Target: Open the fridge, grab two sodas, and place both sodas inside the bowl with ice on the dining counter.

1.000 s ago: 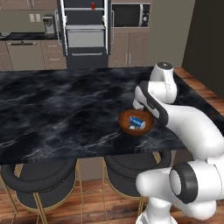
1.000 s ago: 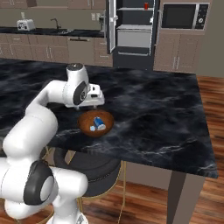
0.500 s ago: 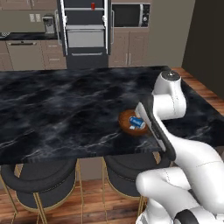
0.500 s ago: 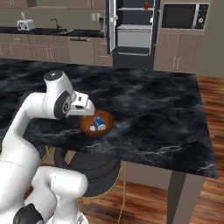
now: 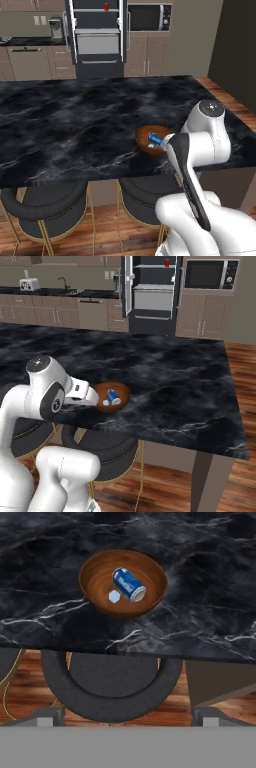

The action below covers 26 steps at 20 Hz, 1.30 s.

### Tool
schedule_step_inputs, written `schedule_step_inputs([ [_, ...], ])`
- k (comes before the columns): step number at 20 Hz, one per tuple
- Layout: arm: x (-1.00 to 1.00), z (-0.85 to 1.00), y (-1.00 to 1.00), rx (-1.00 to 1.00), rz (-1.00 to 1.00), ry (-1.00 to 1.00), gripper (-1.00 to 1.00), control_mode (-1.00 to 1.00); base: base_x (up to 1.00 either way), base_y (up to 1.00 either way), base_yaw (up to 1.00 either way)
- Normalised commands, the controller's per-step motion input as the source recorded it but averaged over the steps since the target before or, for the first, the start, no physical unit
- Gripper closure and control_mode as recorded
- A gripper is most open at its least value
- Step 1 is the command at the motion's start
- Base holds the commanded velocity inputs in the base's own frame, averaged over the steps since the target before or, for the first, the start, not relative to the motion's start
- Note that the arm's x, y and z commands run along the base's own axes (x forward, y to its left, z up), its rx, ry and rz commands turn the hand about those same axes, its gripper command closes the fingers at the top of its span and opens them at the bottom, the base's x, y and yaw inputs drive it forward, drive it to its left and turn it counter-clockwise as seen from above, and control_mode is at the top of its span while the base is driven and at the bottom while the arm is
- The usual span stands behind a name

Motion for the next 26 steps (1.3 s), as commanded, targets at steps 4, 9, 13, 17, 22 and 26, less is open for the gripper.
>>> schedule_step_inputs([
  [4, -0.56, -0.04, 0.00, 0.00, 0.00, -0.07, -1.00, -1.00, 0.00, 0.00, 0.00],
  [9, -0.37, -0.38, 0.20, -0.13, 0.05, -0.03, -1.00, -1.00, 0.00, 0.00, 0.00],
  [13, -0.63, -0.21, 0.03, -0.07, 0.01, -0.24, -1.00, -1.00, 0.00, 0.00, 0.00],
  [17, 0.00, 0.00, 0.00, 0.00, 0.00, 0.00, -1.00, 1.00, -0.72, -0.29, -0.10],
  [22, 0.00, 0.00, 0.00, 0.00, 0.00, 0.00, -1.00, 1.00, -0.51, -0.72, -0.23],
  [26, 0.00, 0.00, 0.00, 0.00, 0.00, 0.00, -1.00, 1.00, -0.23, -0.95, -0.28],
])
